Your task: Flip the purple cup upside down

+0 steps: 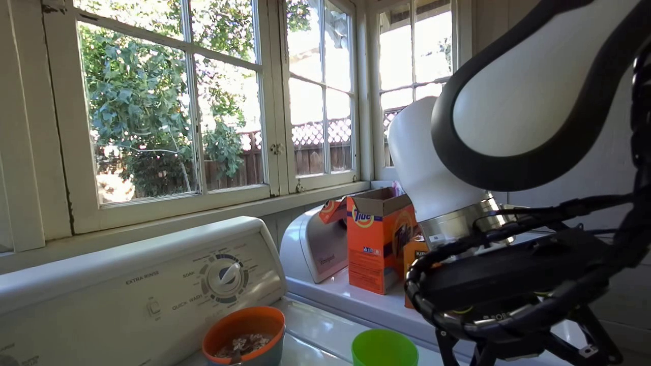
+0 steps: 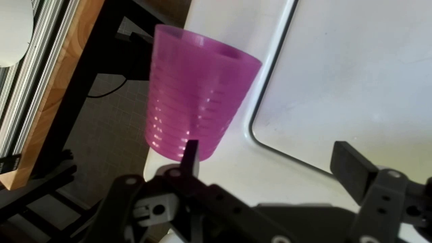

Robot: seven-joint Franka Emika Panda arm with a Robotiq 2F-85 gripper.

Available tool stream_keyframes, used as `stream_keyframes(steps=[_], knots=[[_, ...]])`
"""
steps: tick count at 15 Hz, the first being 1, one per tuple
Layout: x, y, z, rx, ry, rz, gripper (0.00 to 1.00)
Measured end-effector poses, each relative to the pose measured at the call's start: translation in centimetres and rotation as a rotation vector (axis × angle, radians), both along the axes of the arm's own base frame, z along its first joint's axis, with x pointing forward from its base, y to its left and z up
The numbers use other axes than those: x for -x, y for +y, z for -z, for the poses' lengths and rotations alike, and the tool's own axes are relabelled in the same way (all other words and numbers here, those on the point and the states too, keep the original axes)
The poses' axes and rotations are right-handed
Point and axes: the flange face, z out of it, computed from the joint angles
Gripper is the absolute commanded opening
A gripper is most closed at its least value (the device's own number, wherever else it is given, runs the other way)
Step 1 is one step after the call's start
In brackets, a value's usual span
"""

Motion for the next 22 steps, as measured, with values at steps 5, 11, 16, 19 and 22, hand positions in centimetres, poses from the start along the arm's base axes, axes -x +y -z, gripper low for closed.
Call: stream_keyframes(steps=[5, 11, 16, 19, 22], knots=[[0.0, -0.7, -0.6, -0.011, 0.010, 0.034, 1.00], [0.6, -0.9, -1.4, -0.054, 0.065, 0.190, 1.00], [0.6, -1.4, -1.2, -0.029, 0.062, 0.294, 1.00], [0.3, -1.7, -1.1, -0.016, 0.037, 0.339, 1.00], [0.3, -1.9, -0.8, -0.004, 0.015, 0.375, 1.00]])
